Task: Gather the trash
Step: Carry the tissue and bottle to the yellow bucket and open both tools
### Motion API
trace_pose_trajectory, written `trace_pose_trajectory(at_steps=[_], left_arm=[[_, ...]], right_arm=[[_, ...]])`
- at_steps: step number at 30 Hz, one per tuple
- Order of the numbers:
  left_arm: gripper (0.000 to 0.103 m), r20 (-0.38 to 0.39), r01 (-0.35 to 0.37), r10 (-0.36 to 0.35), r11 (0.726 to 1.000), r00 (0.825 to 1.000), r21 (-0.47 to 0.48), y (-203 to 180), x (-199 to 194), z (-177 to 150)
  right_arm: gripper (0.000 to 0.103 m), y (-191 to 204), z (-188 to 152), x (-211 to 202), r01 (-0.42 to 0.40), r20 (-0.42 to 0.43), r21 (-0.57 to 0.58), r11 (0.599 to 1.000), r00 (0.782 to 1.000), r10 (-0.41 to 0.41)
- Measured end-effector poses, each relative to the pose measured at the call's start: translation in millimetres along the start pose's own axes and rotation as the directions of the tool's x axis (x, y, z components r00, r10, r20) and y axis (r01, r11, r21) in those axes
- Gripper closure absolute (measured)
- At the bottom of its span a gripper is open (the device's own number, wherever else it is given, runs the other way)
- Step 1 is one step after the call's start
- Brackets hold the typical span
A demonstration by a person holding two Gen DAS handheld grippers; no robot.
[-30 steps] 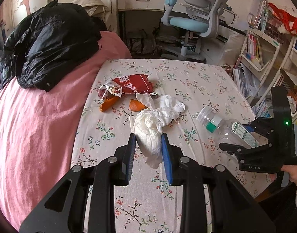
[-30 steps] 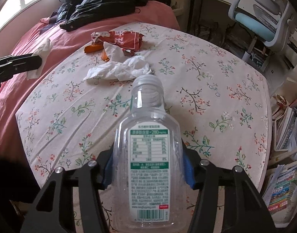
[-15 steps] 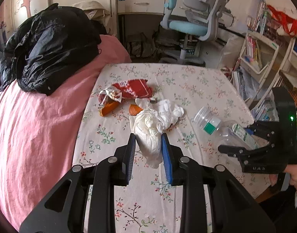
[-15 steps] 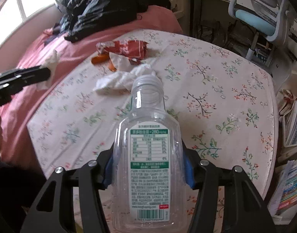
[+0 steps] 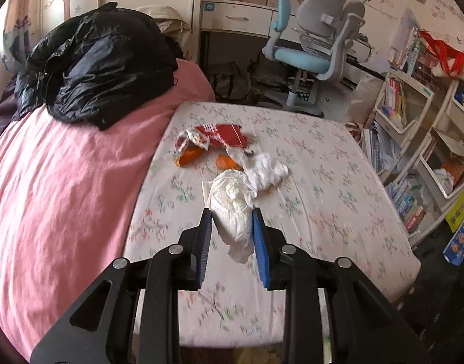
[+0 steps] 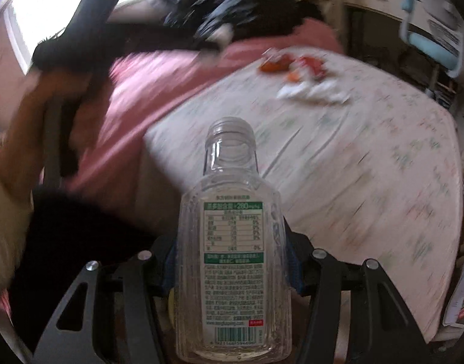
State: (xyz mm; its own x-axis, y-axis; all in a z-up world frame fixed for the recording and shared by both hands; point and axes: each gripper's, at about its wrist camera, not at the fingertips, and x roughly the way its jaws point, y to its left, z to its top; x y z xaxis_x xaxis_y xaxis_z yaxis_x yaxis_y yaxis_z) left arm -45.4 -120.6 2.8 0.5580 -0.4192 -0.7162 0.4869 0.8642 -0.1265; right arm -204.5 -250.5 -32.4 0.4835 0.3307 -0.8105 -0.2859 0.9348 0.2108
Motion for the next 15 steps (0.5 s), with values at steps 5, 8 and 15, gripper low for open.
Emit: trace_pose_trajectory(at_steps=[5, 8, 15], left_arm=[[0.078, -0.040, 0.019, -0.017, 0.999, 0.999, 0.028, -16.5, -15.9, -39.7], [0.078, -0.090, 0.028, -0.023, 0.998, 0.996, 0.049, -32.8, -21.7, -71.5], [0.075, -0.340, 0.140, -0.091, 0.983, 0.936, 0.122, -74.1, -14.2, -150.4]], right_arm=[[0.047, 30.8, -34.9, 21.7, -0.028, -0.117, -0.061, 0.998, 0.993, 0.021], [0.040, 31.3, -42.5, 24.6, 0.011, -0.143, -0.074, 0.997, 0.989, -0.022], [0.020, -23.6, -34.7, -33.4, 0.177, 0.115, 0.201, 0.964, 0.973, -0.202]])
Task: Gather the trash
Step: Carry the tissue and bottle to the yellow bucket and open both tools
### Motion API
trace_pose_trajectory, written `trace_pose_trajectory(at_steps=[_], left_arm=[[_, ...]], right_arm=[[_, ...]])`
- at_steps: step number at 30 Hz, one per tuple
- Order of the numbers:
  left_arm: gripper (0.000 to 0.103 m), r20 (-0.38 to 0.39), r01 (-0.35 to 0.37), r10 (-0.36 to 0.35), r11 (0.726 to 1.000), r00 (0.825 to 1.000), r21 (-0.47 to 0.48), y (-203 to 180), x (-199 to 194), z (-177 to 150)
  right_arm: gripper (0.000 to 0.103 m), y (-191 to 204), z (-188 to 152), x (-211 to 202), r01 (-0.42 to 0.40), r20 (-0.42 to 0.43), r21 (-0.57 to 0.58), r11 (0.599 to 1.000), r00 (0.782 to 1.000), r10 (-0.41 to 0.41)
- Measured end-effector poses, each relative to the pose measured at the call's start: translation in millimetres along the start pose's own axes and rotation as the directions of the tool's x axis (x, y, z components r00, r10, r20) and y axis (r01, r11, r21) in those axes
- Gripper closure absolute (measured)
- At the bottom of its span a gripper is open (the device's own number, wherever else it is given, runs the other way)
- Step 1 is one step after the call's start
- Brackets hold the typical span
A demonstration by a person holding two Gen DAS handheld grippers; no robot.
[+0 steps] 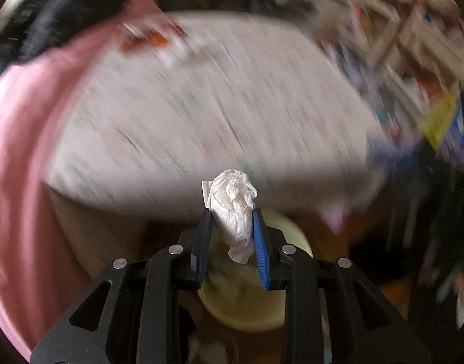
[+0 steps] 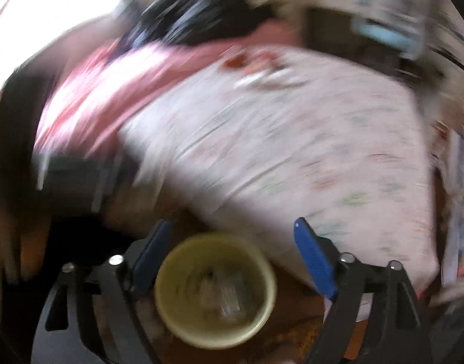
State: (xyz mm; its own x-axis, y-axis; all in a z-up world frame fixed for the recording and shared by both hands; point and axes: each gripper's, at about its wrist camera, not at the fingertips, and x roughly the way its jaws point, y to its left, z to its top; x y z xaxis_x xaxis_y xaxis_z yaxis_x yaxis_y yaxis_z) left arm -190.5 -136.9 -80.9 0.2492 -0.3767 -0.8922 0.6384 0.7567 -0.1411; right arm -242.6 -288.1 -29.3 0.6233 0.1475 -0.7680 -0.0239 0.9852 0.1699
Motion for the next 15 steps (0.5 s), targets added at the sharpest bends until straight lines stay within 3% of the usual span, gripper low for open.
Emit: trace_pose_trajectory(at_steps=[2, 5, 7, 9, 12, 15], left_arm=[[0.070, -0.074, -0.017, 0.024, 0.995, 0.997, 0.103, -21.0, 11.5, -19.1], [0.049, -0.041, -0.064, 0.072, 0.983, 0.997, 0.174, -34.4, 7.6, -26.8], [0.031, 0.028, -0.095, 0.092, 0.986, 0.995, 0.139, -28.5, -3.1, -22.2], [0.023, 0.120, -0.150, 0.141, 0.987, 0.983, 0.061, -14.5, -17.8, -15.6], [0.016, 0.221, -0.194, 0.205, 0.978, 0.953, -0.070, 10.2, -39.9, -10.8], [0.013, 0.275, -0.167, 0.216, 0.967, 0.937, -0.191, 30.9, -56.7, -8.8]], right_arm=[[0.020, -23.1, 5.0, -4.1, 0.027, 0.051, 0.120, 0.992, 0.998, -0.033], [0.019, -41.0, 3.2, -4.5, 0.066, 0.082, 0.224, 0.972, 0.993, -0.087], [0.017, -42.3, 1.4, -1.9, 0.097, 0.084, 0.242, 0.966, 0.989, -0.120], [0.016, -43.8, 1.1, 1.3, 0.125, 0.082, 0.237, 0.963, 0.986, -0.148], [0.016, -42.7, -0.6, 2.1, 0.150, 0.097, 0.220, 0.964, 0.980, -0.175], [0.016, -37.9, 2.0, 7.5, 0.172, 0.110, 0.207, 0.963, 0.974, -0.197]])
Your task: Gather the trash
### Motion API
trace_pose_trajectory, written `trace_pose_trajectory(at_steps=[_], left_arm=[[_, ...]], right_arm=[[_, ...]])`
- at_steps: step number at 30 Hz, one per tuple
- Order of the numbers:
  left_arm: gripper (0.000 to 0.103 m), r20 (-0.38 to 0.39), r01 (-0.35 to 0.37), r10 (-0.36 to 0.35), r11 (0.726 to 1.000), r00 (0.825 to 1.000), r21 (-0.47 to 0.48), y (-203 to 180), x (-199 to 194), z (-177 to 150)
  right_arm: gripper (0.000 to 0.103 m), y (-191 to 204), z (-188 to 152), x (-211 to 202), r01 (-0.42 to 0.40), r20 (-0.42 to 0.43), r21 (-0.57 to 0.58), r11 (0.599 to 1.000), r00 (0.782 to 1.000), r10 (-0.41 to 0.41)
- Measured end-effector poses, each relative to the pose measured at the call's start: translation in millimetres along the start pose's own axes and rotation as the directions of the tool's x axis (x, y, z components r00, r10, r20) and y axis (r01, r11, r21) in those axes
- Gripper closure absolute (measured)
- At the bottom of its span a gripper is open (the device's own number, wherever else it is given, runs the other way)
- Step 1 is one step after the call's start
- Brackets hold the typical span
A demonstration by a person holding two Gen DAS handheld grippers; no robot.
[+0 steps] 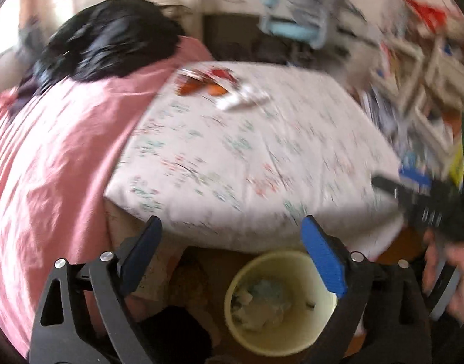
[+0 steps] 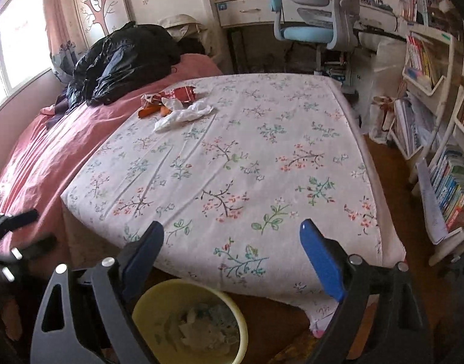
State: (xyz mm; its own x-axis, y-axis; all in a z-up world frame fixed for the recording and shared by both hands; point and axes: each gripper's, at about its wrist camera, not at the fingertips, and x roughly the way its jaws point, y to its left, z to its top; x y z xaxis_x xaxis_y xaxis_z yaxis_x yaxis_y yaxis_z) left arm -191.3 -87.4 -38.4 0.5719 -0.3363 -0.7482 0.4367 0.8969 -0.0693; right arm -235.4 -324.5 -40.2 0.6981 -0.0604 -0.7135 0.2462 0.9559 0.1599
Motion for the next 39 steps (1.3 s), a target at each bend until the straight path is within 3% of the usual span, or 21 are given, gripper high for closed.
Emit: trace_pose_trajectory(at_steps=[4, 13, 39], left_arm=[[0.011, 0.041, -0.010, 0.013, 0.998, 0.999, -0.066, 13.9, -4.2, 8.0], [0.008, 0.059, -0.024, 0.025, 1.000, 0.998, -0.011, 0.9, -4.0, 10.0], [0.008, 0.064, -0.019, 0.021, 0.999, 0.998, -0.039, 6.3, -4.4, 11.0]], right_arm=[[0.015, 0.9, -3.0, -4.8, 0.015, 0.017, -0.028, 0.999, 1.000, -0.015], [0.012, 11.0, -4.3, -1.7, 0.030, 0.032, -0.088, 0.996, 0.999, -0.027], [0.012, 12.1, -3.4, -3.1, 0.030, 0.044, -0.088, 0.996, 0.999, -0.027]])
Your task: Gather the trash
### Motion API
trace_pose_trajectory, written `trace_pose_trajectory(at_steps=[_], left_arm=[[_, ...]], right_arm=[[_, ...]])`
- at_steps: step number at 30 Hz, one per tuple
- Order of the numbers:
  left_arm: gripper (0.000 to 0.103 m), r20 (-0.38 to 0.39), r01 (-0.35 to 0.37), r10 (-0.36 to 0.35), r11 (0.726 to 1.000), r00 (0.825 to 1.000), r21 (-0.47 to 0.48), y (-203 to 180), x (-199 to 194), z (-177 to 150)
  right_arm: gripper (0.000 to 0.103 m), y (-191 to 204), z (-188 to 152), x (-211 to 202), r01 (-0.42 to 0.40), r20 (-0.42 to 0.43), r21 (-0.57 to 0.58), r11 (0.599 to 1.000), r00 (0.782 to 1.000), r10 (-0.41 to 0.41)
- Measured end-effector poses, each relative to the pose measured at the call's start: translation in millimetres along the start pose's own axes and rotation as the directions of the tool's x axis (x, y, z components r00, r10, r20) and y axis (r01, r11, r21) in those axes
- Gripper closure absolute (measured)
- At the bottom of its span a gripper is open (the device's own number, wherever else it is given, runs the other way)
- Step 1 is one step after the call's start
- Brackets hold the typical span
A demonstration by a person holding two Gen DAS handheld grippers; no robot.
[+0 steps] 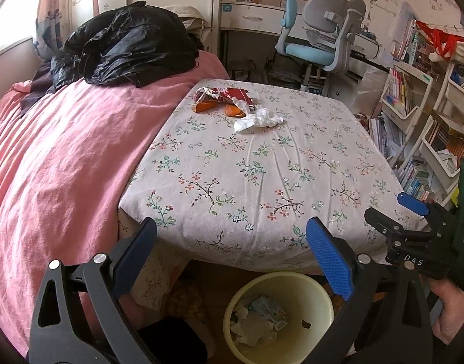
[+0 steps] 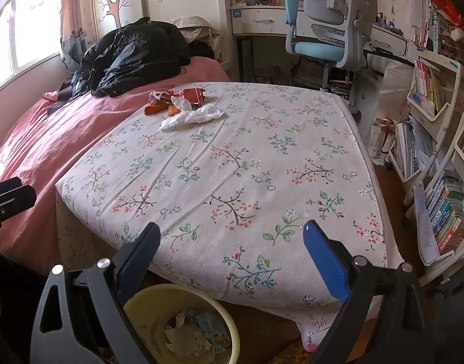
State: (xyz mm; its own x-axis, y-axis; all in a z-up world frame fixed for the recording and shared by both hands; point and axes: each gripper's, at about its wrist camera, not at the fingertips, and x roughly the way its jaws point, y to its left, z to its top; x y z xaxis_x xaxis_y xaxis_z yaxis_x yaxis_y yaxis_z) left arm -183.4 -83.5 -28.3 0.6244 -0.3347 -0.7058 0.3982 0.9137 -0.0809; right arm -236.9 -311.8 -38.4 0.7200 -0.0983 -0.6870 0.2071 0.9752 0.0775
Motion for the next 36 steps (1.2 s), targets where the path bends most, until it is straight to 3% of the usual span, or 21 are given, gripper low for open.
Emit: trace_pose_trajectory(at_steps=[36], left_arm=[[0.008, -0.001, 0.001, -0.001, 1.000, 1.000, 0.001, 1.4, 0.5, 0.3]], right_arm=[[0.012, 1.4, 0.5, 2.3, -0.008, -0.011, -0.014, 1.000, 1.000, 0.008]])
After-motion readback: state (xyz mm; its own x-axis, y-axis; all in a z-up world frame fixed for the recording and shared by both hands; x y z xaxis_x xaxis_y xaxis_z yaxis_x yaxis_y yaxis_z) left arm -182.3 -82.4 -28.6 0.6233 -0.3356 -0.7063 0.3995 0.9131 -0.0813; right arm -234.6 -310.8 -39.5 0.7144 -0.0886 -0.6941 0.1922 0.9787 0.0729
